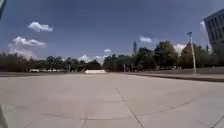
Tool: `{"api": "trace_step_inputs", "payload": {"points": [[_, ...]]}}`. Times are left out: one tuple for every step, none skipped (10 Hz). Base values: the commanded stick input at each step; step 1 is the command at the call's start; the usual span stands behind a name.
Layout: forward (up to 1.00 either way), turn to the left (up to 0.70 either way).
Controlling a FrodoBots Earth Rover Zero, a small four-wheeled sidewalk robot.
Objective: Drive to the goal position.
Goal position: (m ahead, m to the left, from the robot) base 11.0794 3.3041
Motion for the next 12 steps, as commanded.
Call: {"api": "trace_step_inputs", "payload": {"points": [[0.70, -0.35], [0.70, -0.35], [0.70, -0.35], [0.70, -0.35], [0.70, -0.35], [0.70, -0.35], [0.70, 0.00], [0.70, 0.00], [0.70, 0.00], [0.70, 0.00], [0.70, 0.00], [0.70, 0.00]]}}
